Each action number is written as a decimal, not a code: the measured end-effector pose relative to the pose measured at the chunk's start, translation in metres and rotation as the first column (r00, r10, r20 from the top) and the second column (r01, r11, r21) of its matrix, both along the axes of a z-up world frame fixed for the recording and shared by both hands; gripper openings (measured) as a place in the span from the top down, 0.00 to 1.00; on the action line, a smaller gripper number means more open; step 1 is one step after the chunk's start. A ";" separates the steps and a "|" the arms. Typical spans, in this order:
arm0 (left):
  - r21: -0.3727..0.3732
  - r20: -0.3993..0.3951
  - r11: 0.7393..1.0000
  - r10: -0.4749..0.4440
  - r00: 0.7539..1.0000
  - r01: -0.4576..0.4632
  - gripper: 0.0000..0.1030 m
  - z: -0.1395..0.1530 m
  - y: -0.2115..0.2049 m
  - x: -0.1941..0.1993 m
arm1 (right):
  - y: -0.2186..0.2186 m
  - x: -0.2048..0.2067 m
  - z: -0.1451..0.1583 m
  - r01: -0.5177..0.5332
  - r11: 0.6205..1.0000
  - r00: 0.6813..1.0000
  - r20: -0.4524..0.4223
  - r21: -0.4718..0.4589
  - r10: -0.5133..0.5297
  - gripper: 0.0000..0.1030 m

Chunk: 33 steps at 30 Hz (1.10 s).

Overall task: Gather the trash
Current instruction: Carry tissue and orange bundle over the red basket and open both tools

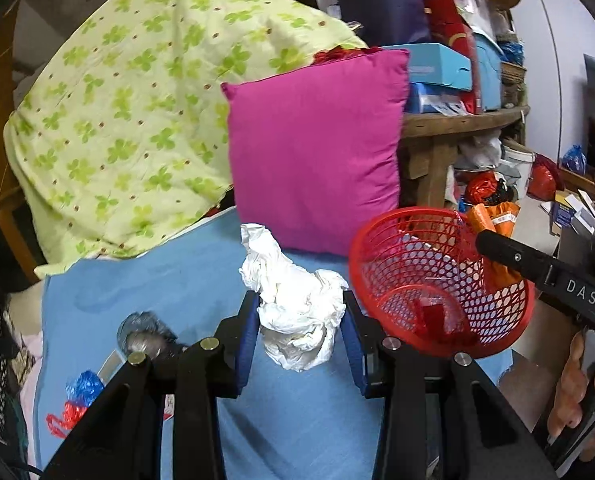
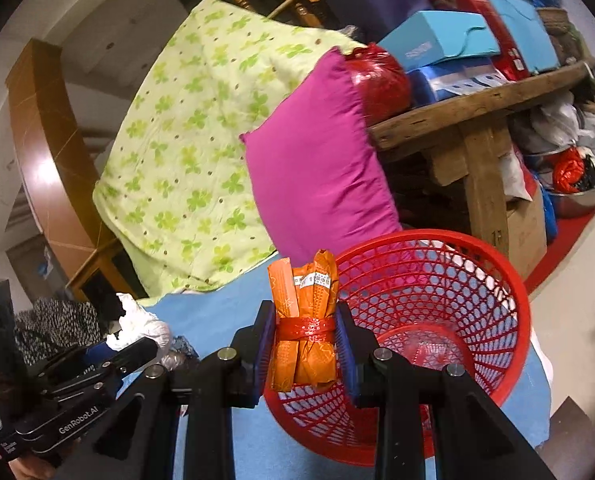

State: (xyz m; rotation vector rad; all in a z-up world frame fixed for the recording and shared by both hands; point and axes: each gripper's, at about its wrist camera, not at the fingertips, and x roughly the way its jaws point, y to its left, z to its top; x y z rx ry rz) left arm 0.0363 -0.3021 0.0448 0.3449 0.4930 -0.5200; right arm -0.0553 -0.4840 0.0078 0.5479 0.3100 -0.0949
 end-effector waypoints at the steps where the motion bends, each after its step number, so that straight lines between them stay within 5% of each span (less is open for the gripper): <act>1: 0.004 0.003 1.000 -0.007 1.000 0.007 0.60 0.001 -0.004 0.000 | -0.004 -0.002 -0.001 0.008 1.000 1.000 0.003 0.006 -0.008 0.69; 33: 0.060 0.100 0.995 -0.089 0.991 0.083 0.60 0.022 -0.077 0.006 | -0.045 -0.014 -0.016 0.087 0.992 0.996 -0.005 0.094 -0.086 0.69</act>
